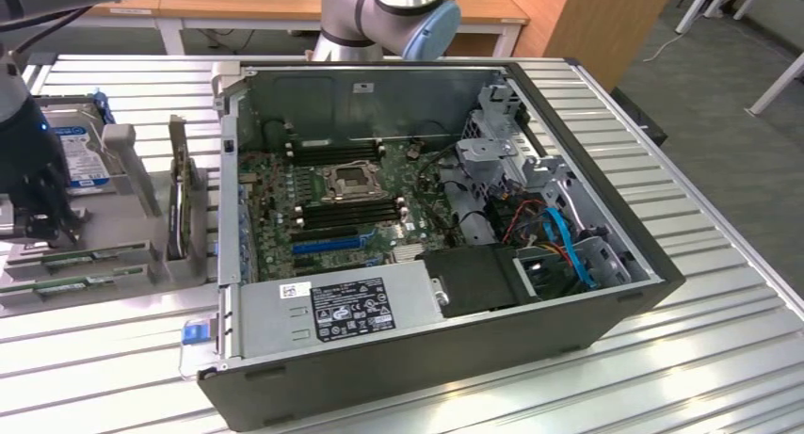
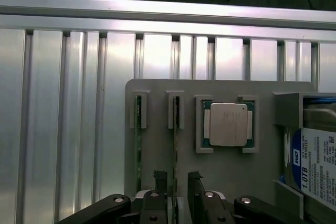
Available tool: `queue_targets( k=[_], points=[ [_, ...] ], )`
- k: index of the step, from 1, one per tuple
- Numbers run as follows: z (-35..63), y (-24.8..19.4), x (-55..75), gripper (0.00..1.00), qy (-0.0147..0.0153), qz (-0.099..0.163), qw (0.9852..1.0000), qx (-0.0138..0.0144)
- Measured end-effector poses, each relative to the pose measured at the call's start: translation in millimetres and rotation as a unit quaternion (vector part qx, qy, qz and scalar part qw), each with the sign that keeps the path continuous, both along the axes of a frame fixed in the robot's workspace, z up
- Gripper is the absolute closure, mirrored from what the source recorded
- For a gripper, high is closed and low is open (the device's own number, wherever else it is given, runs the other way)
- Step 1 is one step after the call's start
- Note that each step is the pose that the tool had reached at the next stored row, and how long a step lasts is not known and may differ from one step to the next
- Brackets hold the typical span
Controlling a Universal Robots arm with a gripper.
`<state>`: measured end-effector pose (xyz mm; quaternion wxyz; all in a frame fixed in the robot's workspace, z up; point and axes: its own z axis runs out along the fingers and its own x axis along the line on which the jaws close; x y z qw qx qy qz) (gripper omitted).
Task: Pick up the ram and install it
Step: 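Pick up the ram and move it above insertion slot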
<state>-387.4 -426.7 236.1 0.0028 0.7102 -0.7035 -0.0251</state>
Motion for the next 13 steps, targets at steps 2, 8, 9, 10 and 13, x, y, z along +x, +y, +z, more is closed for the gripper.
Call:
queue_targets(
  k=[2,8,9,10,13],
  points=[
    [-2.6,0.0,0.0,0.71,0.0,0.0,1.0,0.0],
    [-10.9,0.0,0.0,0.71,0.0,0.0,1.0,0.0001],
    [-12.2,0.0,0.0,0.71,-0.0001,0.0,1.0,0.0001],
    [-13.0,0.0,0.0,0.71,-0.0001,0.0,1.0,0.0001],
    [-13.1,0.0,0.0,0.71,0.0001,0.0,1.0,0.0]
  ],
)
